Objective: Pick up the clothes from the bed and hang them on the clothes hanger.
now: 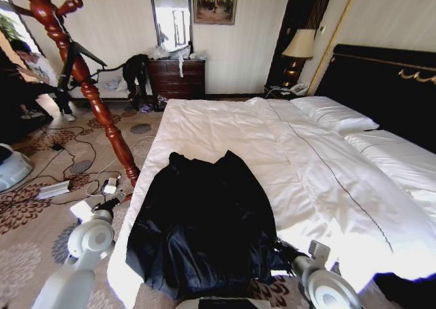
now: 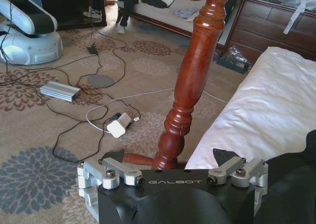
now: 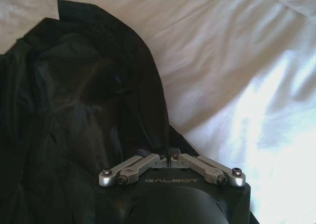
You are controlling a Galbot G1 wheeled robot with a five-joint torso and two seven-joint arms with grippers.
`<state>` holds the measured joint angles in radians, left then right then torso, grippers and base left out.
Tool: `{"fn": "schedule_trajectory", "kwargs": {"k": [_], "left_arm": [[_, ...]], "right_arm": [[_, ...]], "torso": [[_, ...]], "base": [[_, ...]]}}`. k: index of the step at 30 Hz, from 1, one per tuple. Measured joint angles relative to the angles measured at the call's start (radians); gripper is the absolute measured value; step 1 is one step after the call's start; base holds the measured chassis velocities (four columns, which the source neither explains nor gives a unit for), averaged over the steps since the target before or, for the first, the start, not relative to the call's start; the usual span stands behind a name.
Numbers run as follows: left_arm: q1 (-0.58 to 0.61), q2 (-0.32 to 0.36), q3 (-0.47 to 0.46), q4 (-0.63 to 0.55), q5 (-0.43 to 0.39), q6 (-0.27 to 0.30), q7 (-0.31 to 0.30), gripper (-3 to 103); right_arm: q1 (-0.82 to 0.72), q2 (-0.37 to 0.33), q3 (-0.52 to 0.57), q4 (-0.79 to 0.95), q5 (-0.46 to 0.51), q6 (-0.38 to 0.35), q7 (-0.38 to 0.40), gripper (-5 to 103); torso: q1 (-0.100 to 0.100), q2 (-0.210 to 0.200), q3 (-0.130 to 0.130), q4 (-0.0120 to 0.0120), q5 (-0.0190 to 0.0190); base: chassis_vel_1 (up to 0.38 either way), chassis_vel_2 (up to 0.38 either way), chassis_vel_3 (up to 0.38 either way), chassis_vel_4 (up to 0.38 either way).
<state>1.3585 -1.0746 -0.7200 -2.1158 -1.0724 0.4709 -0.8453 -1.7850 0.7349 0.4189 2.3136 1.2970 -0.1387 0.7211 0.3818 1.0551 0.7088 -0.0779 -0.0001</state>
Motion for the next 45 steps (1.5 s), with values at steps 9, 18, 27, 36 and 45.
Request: {"fn": "schedule_trajectory", "kwargs": {"k": [9, 18, 27, 36, 45], "left_arm": [[-0.008, -0.006, -0.004, 0.014, 0.002, -0.001, -0.003, 100], [-0.031, -0.018, -0.008, 0.048, 0.005, -0.002, -0.006, 100], [-0.04, -0.025, -0.01, 0.081, 0.016, -0.002, -0.004, 100], [-0.058, -0.023, -0.001, 0.104, 0.019, -0.002, -0.004, 100], [-0.076, -0.03, 0.03, 0.116, 0.033, -0.004, -0.003, 100]], "right_arm": [[0.044, -0.025, -0.025, 0.058, 0.024, 0.093, -0.209, 0], [0.248, -0.116, -0.326, -0.057, 0.007, 0.211, -0.799, 0], [0.501, -0.035, -0.636, -0.268, -0.082, 0.231, -1.077, 0], [0.59, 0.099, -0.674, -0.393, -0.235, 0.238, -1.153, 0], [0.526, 0.14, -0.682, -0.311, -0.203, 0.188, -0.844, 10]], "torso": [[0.0, 0.0, 0.0, 0.0, -0.0001], [0.0, 0.0, 0.0, -0.0001, -0.0003], [0.0, 0.0, 0.0, -0.0001, 0.0002], [0.0, 0.0, 0.0, 0.0, -0.0002], [0.0, 0.0, 0.0, -0.0002, -0.0001]], "base": [[0.0, 0.0, 0.0, 0.0], [0.0, 0.0, 0.0, 0.0], [0.0, 0.0, 0.0, 0.0], [0.0, 0.0, 0.0, 0.0], [0.0, 0.0, 0.0, 0.0]]}}
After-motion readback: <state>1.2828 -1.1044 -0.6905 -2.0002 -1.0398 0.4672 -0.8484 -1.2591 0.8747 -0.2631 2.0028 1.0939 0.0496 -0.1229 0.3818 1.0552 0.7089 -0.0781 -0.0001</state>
